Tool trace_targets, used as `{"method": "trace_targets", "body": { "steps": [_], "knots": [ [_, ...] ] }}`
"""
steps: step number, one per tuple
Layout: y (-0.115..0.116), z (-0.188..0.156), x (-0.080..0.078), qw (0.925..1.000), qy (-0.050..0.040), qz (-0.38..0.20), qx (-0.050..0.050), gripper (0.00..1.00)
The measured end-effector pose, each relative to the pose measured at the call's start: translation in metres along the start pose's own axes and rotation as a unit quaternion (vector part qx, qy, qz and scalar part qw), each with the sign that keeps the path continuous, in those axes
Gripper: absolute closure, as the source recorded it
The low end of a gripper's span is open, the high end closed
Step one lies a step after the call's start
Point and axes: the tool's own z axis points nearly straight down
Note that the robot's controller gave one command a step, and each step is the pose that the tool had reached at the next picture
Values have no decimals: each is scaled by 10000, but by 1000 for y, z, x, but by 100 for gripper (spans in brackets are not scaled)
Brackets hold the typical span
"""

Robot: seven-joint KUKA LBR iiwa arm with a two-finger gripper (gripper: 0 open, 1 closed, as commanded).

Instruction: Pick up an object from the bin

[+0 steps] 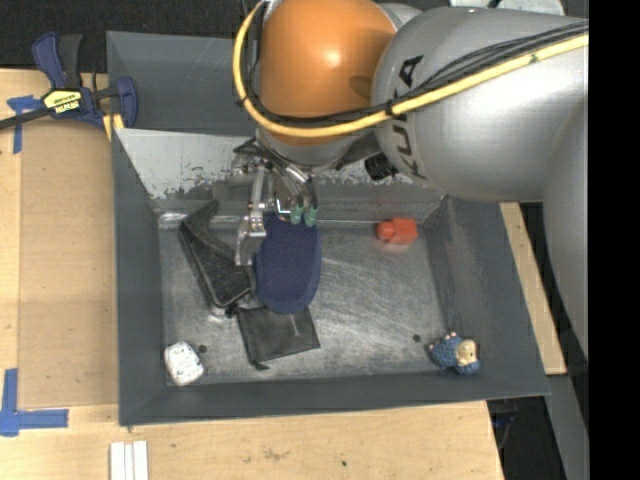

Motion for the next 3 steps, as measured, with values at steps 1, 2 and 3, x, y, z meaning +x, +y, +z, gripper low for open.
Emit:
{"method": "trace_targets", "body": {
  "steps": [1, 2, 3],
  "knots": [
    [-59, 137, 1, 9720, -45, -2351, 0, 0],
    [-58, 143, -3, 9619, -64, -2735, 6, 0],
    [-57, 145, -1, 9617, -32, -2740, -7, 100]
  ]
}}
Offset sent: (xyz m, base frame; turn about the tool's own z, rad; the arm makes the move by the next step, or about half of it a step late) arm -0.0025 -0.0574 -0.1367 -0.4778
